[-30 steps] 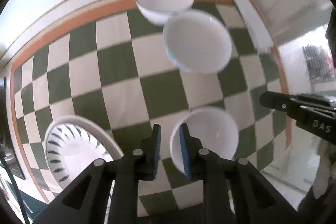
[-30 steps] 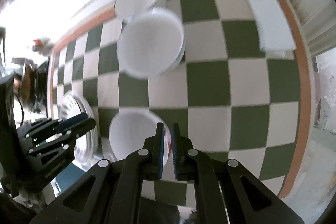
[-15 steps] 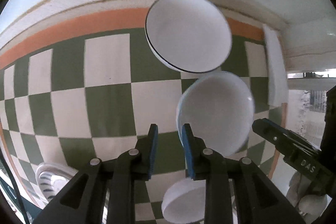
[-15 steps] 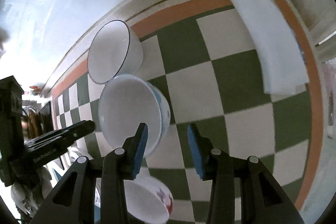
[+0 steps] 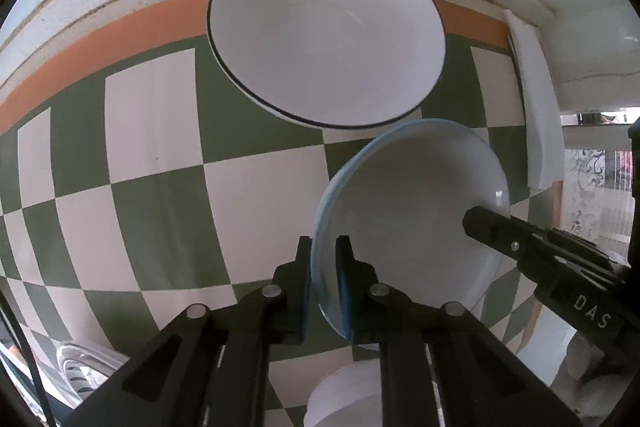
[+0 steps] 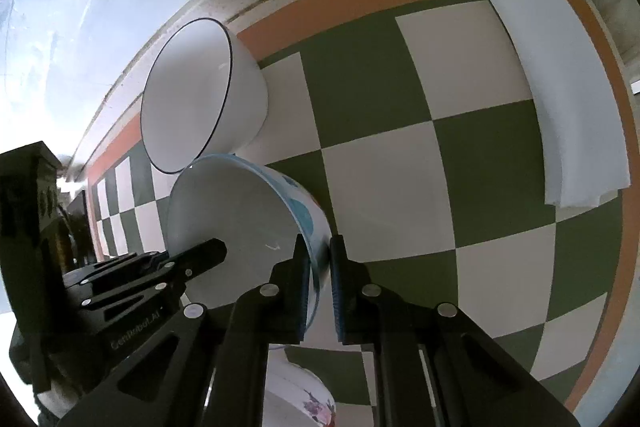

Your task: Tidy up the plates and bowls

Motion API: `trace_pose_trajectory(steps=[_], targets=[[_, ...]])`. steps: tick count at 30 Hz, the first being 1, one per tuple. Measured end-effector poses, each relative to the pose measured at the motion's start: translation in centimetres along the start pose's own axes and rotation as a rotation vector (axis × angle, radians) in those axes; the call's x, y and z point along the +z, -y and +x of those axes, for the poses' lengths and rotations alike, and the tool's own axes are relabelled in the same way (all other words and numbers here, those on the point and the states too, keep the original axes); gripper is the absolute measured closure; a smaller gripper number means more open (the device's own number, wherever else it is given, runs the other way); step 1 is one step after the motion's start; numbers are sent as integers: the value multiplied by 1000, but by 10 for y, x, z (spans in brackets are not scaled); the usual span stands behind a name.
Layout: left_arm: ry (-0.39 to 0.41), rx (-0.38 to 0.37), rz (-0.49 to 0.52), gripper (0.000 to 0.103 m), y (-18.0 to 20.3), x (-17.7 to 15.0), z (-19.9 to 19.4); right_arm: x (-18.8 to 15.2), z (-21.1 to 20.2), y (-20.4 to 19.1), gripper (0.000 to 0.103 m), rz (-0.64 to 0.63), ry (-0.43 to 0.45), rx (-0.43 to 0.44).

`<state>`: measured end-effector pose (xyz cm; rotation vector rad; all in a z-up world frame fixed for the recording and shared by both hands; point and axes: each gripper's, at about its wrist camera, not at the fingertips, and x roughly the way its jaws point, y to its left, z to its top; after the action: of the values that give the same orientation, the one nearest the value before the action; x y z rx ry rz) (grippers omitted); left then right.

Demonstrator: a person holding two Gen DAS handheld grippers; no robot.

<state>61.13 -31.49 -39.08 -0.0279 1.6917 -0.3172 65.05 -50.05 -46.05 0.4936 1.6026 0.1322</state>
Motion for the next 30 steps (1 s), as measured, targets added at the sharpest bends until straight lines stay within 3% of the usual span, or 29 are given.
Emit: trace_pose_trajectory(steps=[10, 20, 25, 30], targets=[[79, -19, 42, 93, 11, -31, -51, -29, -38, -25, 93, -31, 41, -7], [141, -45, 106, 93, 14, -85, -102, -99, -96, -43, 94, -71, 99, -15], [135, -46, 121, 93, 14, -116, -102, -134, -112, -36, 94, -76, 98, -9], [104, -27, 125, 93, 8, -138, -87, -163, -94, -32, 94, -66, 60, 4]])
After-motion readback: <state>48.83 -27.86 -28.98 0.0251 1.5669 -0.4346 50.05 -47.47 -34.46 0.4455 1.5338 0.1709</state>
